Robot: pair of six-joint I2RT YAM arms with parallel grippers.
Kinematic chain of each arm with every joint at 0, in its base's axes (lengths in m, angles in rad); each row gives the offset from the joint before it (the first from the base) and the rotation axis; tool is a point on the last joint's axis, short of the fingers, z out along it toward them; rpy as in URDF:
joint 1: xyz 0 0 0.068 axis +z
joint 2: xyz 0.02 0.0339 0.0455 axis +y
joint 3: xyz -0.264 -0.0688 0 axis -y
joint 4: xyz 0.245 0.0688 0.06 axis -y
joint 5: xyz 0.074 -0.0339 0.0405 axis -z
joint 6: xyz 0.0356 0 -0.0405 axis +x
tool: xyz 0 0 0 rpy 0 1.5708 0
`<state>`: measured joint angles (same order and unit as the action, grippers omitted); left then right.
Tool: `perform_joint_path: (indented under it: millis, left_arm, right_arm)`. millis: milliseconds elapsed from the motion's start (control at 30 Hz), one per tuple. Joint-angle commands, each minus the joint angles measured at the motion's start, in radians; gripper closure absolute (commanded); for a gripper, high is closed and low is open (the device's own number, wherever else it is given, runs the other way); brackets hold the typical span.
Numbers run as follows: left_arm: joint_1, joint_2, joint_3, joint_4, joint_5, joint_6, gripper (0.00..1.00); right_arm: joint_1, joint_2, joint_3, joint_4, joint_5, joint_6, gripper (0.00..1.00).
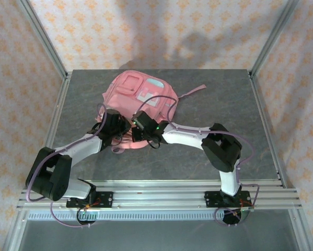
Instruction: Pack the student bag
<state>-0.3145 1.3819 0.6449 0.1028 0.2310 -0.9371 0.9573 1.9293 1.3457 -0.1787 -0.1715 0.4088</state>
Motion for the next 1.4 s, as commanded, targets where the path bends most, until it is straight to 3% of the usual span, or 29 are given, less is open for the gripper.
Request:
perform_joint_path:
  millis: [0,167,367,700,933,1000,1033,1100,1167,1233,1300,1333,1367]
  left_arm:
    - [0.0,-0.001,0.025,0.013,-0.052,0.044,1.0]
    - [0.012,-0.032,-0.001,0.0,-0.054,0.062,1.0]
    - [0.014,-0.034,-0.014,-0.005,-0.044,0.072,1.0]
    - [0.006,-0.023,-0.001,0.003,-0.002,0.072,1.0]
    - [-0.09,0.088,0.089,0.048,0.026,0.052,1.0]
    - [-0.102,0.114,0.12,0.049,0.028,0.049,1.0]
    - [-0.104,0.117,0.132,0.045,0.026,0.049,0.94]
    - [-0.104,0.104,0.154,0.022,0.006,0.059,0.69]
    - [-0.103,0.063,0.187,-0.037,-0.044,0.095,0.47]
    - [-0.101,0.026,0.233,-0.122,-0.115,0.143,0.35]
    - [-0.094,-0.007,0.28,-0.198,-0.196,0.194,0.02]
    - [-0.085,-0.02,0.296,-0.226,-0.225,0.219,0.01]
    - [-0.07,-0.032,0.313,-0.246,-0.243,0.237,0.01]
  right_arm:
    - [-0.029,-0.053,-0.033,-0.03,0.035,-0.009,1.0]
    - [-0.139,-0.123,-0.13,-0.044,0.07,0.001,1.0]
    - [-0.262,-0.106,-0.101,-0.063,0.115,0.029,1.0]
    - [-0.277,-0.106,-0.061,-0.07,0.171,0.053,0.99]
    - [-0.368,-0.178,-0.137,-0.059,0.172,0.05,1.0]
    - [-0.387,-0.183,-0.138,-0.079,0.178,0.047,0.93]
    - [-0.397,-0.184,-0.134,-0.095,0.181,0.047,0.84]
    - [-0.424,-0.203,-0.134,-0.129,0.19,0.054,0.57]
    - [-0.462,-0.24,-0.141,-0.147,0.203,0.055,0.45]
    - [-0.495,-0.283,-0.151,-0.153,0.219,0.049,0.35]
    - [-0.518,-0.322,-0.155,-0.145,0.243,0.039,0.19]
    - [-0.529,-0.337,-0.153,-0.138,0.25,0.033,0.0]
    - [-0.541,-0.347,-0.149,-0.13,0.252,0.029,0.0]
